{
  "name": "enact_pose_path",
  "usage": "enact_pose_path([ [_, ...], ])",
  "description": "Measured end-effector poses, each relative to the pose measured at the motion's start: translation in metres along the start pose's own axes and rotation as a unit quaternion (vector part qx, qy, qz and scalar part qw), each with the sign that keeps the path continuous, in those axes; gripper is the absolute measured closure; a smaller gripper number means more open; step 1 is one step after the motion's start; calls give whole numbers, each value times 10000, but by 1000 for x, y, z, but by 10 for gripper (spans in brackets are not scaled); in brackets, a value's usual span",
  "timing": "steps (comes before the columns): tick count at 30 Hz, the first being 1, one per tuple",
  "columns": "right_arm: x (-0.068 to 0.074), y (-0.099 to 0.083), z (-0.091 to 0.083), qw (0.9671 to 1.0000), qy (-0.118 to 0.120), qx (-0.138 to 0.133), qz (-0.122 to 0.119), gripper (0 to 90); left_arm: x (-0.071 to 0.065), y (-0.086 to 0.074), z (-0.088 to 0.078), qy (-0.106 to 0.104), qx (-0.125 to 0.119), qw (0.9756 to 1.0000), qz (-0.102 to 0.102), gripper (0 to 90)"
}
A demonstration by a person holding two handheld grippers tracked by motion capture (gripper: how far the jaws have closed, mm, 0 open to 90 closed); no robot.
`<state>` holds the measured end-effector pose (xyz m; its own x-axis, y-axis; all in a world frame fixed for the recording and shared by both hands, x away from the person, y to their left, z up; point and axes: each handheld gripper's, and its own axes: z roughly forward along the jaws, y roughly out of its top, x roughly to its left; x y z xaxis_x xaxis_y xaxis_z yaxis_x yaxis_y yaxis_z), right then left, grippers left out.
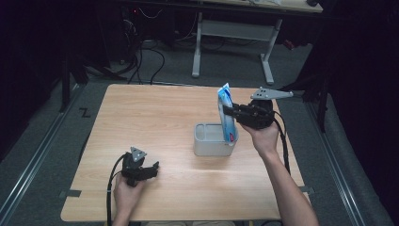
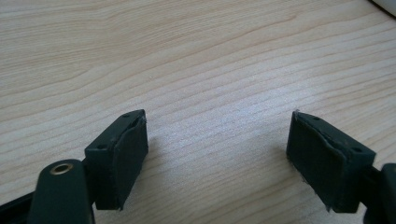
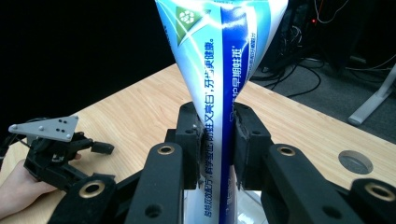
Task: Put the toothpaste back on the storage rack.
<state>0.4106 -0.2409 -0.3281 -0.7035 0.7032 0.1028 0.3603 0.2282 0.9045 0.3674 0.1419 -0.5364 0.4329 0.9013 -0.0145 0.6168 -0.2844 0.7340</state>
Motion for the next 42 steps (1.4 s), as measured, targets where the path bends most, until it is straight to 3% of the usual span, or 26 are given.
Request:
enact_pose_path([
  [23, -2, 9, 21, 9998, -172, -66, -14, 746, 0, 0, 0, -1, 1, 10000, 1, 210],
  [42, 0, 3, 43, 9992, -316, 149, -188, 744, 0, 0, 0, -1, 0, 10000, 2, 210],
])
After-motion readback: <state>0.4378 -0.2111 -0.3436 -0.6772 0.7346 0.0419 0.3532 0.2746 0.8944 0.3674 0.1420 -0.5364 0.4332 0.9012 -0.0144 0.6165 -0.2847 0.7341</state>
